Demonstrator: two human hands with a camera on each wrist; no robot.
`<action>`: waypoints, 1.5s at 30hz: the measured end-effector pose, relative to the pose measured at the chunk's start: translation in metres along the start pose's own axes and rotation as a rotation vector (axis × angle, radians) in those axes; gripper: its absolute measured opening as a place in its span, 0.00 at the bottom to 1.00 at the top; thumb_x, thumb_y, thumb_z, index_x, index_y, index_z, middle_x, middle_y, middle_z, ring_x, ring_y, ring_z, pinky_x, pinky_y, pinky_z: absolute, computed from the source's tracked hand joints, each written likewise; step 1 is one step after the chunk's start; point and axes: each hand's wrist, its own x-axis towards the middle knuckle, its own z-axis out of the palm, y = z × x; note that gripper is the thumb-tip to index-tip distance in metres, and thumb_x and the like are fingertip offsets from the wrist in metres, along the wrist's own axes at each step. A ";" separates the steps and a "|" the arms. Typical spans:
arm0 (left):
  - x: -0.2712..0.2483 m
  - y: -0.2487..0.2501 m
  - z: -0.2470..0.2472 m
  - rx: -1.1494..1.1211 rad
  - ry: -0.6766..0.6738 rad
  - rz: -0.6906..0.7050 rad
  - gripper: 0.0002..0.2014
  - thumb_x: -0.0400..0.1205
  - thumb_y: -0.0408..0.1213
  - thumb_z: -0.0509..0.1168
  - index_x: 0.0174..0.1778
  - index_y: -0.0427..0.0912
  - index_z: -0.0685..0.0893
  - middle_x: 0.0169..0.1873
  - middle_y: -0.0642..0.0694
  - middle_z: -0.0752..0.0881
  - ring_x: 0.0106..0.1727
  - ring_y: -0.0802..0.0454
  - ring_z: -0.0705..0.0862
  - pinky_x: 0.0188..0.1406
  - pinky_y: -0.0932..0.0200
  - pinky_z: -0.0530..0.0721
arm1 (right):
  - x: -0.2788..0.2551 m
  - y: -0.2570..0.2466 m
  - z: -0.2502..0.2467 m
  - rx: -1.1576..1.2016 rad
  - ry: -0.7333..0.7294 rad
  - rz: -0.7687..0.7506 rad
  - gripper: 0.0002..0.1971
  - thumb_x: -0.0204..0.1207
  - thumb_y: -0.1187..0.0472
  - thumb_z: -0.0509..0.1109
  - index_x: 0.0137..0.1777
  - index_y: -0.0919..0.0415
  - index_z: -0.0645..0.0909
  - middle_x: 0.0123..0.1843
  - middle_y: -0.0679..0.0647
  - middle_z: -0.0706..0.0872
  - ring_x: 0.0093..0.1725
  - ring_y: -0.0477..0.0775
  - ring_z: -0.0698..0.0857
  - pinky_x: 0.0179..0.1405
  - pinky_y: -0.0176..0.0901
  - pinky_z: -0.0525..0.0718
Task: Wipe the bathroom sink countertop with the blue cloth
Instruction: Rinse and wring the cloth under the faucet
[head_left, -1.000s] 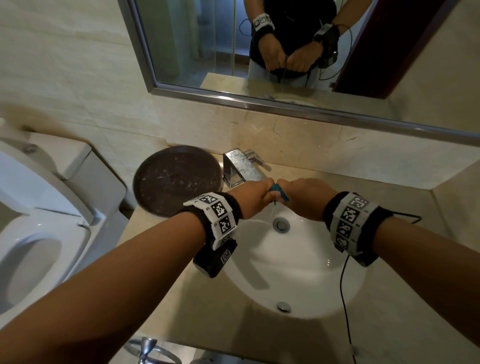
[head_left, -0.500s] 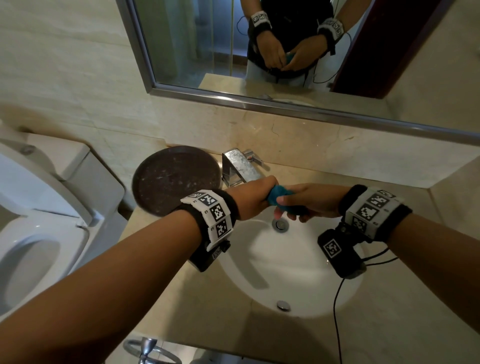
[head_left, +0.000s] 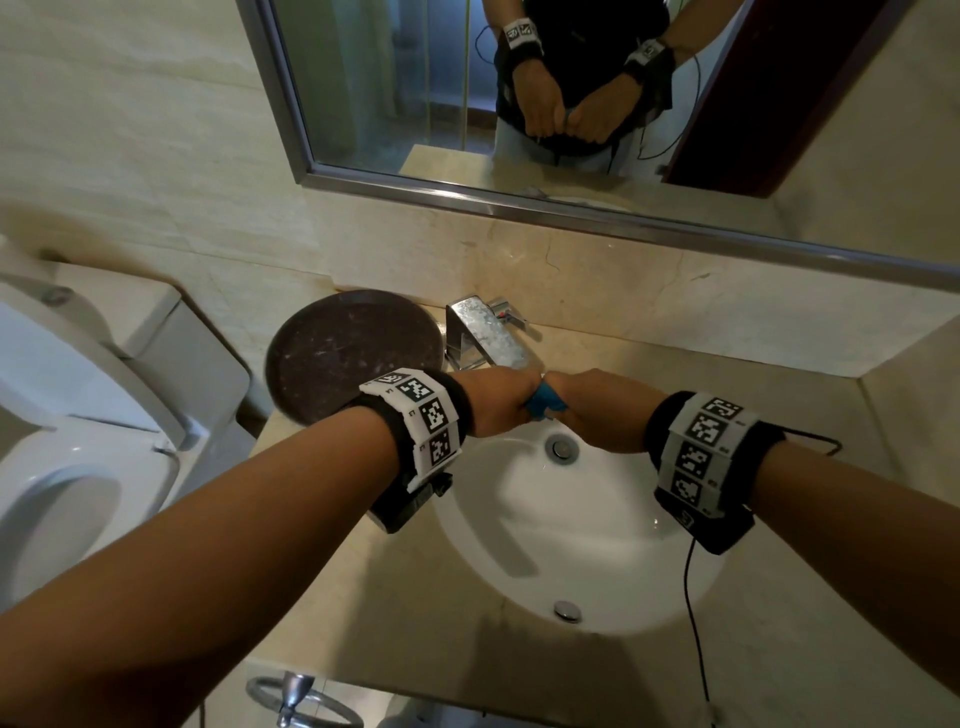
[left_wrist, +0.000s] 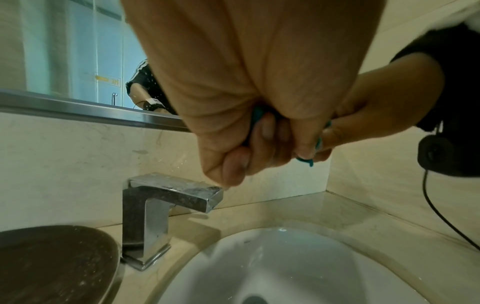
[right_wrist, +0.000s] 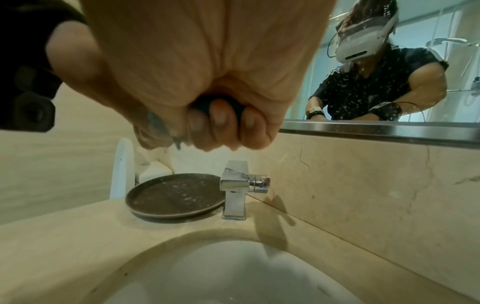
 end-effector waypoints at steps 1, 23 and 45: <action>-0.001 0.000 -0.002 -0.021 -0.009 0.016 0.16 0.85 0.39 0.58 0.67 0.36 0.74 0.61 0.38 0.82 0.61 0.44 0.81 0.51 0.65 0.71 | 0.000 -0.001 0.000 -0.018 0.010 0.003 0.12 0.83 0.61 0.54 0.63 0.61 0.71 0.53 0.61 0.85 0.45 0.58 0.83 0.43 0.45 0.79; -0.006 0.010 -0.012 -0.136 -0.025 -0.017 0.14 0.86 0.42 0.56 0.62 0.39 0.77 0.45 0.50 0.76 0.46 0.57 0.74 0.43 0.66 0.67 | -0.002 0.004 -0.003 -0.262 0.099 -0.024 0.12 0.83 0.58 0.55 0.61 0.62 0.70 0.49 0.60 0.85 0.37 0.55 0.75 0.35 0.42 0.70; -0.038 -0.011 -0.030 -0.379 0.367 -0.065 0.11 0.76 0.45 0.72 0.50 0.50 0.79 0.39 0.53 0.83 0.39 0.59 0.80 0.41 0.65 0.75 | -0.030 0.000 -0.022 0.461 0.396 -0.008 0.13 0.83 0.61 0.57 0.58 0.61 0.82 0.48 0.54 0.83 0.48 0.54 0.80 0.48 0.42 0.76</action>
